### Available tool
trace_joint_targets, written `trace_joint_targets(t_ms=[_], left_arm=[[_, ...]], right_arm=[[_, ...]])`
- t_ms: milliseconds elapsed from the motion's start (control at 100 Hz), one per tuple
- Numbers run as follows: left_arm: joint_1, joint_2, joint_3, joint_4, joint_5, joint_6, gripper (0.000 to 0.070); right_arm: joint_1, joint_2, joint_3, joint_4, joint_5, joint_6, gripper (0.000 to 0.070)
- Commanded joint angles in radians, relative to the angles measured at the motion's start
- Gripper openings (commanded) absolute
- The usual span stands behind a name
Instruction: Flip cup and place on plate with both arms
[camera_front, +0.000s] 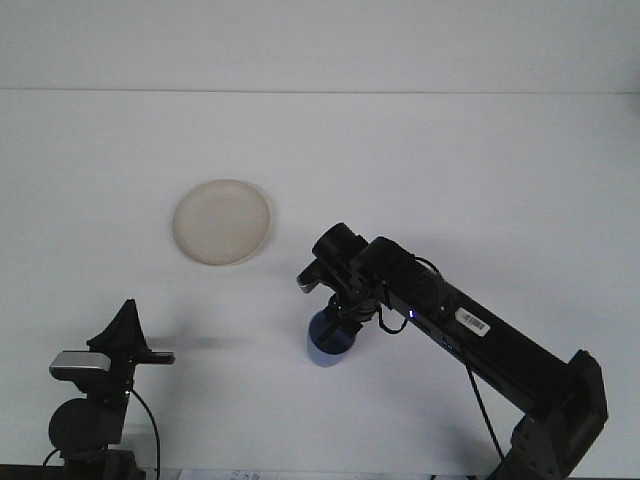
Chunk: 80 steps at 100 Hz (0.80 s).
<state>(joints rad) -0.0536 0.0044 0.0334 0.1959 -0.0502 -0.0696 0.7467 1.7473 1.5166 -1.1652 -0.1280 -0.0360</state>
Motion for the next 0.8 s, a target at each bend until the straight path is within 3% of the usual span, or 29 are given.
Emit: trace_joint_targets(t_ms=[0, 50, 190, 250, 530, 790], left_arm=[[0.0, -0.001, -0.019, 0.014, -0.002, -0.003, 0.0016], [0.0, -0.001, -0.019, 0.014, -0.002, -0.003, 0.0016], [0.0, -0.001, -0.019, 0.015, -0.002, -0.003, 0.0016], [0.0, -0.001, -0.019, 0.014, -0.002, -0.003, 0.0016], [0.0, -0.001, -0.019, 0.015, -0.002, -0.003, 0.0016], [0.0, -0.001, -0.019, 0.015, -0.002, -0.003, 0.0016]], right_arm=[[0.01, 0.041, 0.016, 0.002, 0.004, 0.01, 0.001], [0.01, 0.042, 0.016, 0.003, 0.005, 0.01, 0.0049], [0.013, 0.041, 0.017, 0.011, 0.002, 0.01, 0.0372], [0.012, 0.041, 0.017, 0.004, 0.002, 0.01, 0.045], [0.01, 0.023, 0.048, -0.007, -0.004, 0.007, 0.0463], [-0.06, -0.06, 0.165, -0.032, -0.004, -0.081, 0.0463]])
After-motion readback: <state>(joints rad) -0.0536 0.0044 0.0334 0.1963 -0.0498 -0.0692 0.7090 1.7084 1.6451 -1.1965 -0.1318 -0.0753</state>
